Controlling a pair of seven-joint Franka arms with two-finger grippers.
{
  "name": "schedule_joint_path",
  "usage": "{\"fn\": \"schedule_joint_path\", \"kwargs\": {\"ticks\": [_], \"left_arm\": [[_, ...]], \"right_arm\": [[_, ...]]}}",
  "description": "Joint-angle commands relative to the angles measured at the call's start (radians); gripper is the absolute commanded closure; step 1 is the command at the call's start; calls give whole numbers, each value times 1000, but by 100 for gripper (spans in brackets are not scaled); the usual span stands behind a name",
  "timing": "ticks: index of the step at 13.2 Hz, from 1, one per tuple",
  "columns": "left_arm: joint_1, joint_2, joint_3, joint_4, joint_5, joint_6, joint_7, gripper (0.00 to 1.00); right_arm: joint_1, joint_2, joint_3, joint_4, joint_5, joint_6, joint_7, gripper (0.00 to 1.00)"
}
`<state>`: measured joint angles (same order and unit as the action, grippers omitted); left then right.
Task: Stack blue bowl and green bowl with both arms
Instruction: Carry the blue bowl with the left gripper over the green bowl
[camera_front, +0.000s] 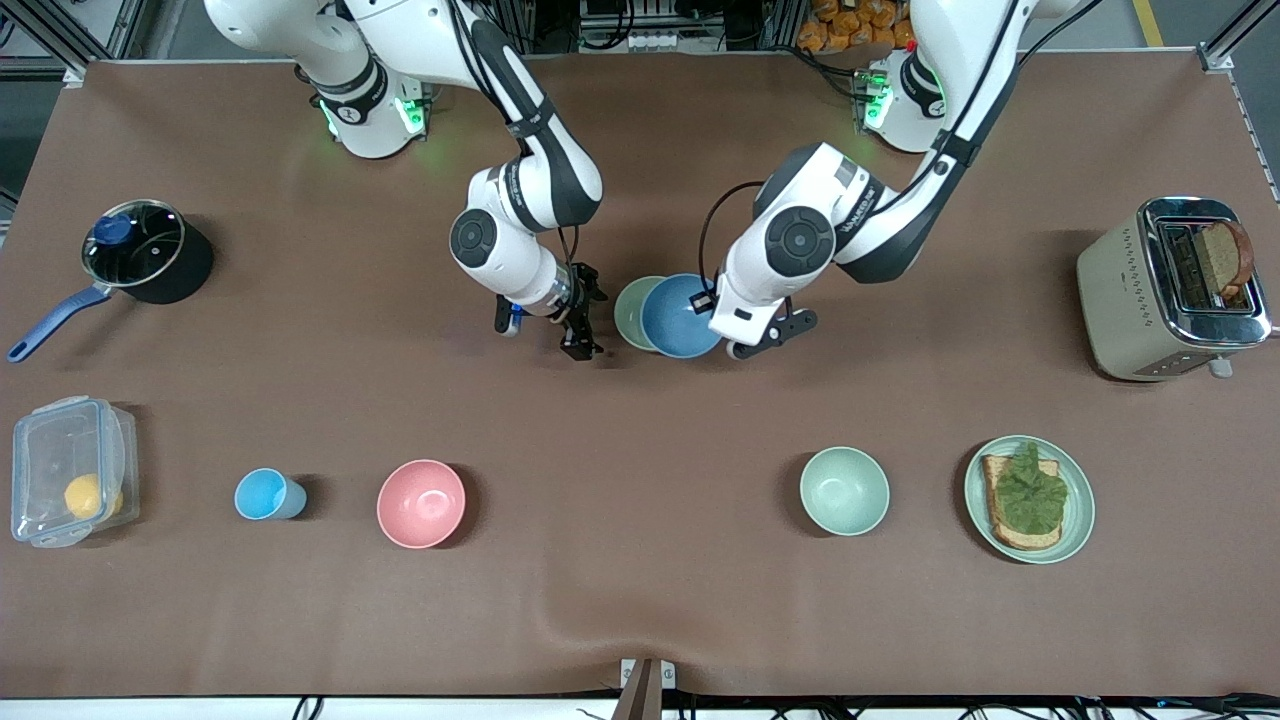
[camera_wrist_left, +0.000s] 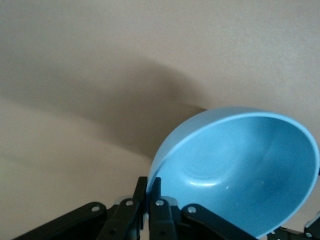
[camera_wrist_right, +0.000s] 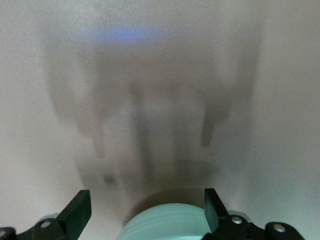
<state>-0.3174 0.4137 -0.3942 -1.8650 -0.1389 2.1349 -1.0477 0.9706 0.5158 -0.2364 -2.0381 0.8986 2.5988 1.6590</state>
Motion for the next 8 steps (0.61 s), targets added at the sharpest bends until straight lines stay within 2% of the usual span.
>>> {"fn": "schedule_joint_path", "kwargs": {"ticks": [1, 5, 8], "left_arm": [[-2, -23, -15, -55, -24, 69, -31, 100], [-8, -3, -32, -111, -28, 170, -32, 100], [-11, 11, -43, -117, -31, 192, -32, 100]], "right_arm": [[16, 3, -4, -13, 33, 21, -21, 0], [16, 1, -4, -13, 33, 20, -31, 0], [16, -2, -4, -19, 33, 20, -31, 0]]}}
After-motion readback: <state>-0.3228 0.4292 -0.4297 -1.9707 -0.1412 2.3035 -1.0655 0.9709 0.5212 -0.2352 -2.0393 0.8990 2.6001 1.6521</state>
